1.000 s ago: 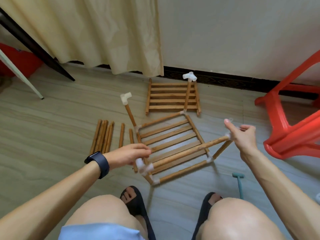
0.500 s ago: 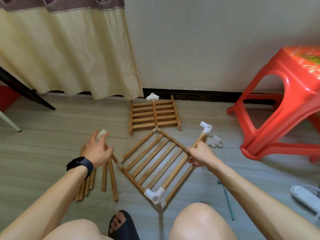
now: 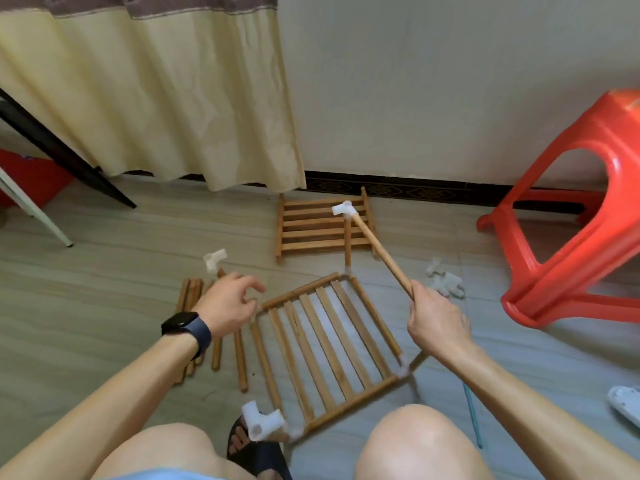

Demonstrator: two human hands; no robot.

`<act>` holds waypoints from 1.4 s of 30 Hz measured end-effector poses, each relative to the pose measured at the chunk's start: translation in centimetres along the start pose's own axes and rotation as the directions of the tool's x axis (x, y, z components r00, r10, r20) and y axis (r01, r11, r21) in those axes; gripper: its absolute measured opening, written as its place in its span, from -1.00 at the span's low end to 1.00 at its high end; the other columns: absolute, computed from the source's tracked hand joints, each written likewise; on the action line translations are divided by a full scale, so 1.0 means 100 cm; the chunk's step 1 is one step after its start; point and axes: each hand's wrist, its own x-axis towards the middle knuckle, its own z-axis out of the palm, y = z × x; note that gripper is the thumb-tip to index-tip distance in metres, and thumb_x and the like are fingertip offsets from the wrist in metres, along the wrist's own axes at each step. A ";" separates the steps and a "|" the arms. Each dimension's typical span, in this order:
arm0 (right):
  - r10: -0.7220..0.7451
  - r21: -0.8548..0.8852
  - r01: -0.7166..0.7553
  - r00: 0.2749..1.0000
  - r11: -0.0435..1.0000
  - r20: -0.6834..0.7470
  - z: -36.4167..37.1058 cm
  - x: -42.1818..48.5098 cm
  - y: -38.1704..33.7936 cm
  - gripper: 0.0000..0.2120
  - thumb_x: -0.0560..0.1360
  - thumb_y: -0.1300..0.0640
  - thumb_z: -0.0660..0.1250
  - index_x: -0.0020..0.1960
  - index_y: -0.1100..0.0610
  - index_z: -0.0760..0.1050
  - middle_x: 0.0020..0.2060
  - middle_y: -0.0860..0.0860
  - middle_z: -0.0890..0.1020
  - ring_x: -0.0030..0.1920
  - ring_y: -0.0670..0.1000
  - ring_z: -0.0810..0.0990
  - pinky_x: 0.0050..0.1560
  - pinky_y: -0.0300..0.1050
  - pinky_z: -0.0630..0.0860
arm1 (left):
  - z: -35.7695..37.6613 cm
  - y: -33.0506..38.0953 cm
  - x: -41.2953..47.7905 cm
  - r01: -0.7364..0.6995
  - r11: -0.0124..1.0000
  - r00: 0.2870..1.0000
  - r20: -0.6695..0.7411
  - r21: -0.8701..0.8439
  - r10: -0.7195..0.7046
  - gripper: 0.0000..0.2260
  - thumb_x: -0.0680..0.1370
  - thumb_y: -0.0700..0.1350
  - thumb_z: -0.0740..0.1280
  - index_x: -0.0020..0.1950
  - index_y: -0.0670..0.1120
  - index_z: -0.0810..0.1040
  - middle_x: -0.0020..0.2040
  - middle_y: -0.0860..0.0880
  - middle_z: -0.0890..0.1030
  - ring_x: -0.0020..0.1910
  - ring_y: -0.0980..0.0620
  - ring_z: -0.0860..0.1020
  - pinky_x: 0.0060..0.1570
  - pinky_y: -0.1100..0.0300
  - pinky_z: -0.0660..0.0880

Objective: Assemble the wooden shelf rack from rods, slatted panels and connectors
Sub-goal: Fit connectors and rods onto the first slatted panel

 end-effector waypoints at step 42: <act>0.253 0.611 -0.328 0.945 0.720 0.209 0.021 -0.012 0.005 -0.90 0.55 0.03 0.35 -0.12 0.00 0.59 -0.17 -0.01 0.65 -0.07 0.08 0.59 -0.10 -0.07 0.42 | 0.077 -0.010 -0.050 0.274 0.390 0.885 0.072 -0.879 -0.460 -0.86 0.52 -0.34 0.35 0.06 -0.21 0.54 -0.13 -0.17 0.65 -0.25 -0.23 0.67 -0.21 0.06 0.54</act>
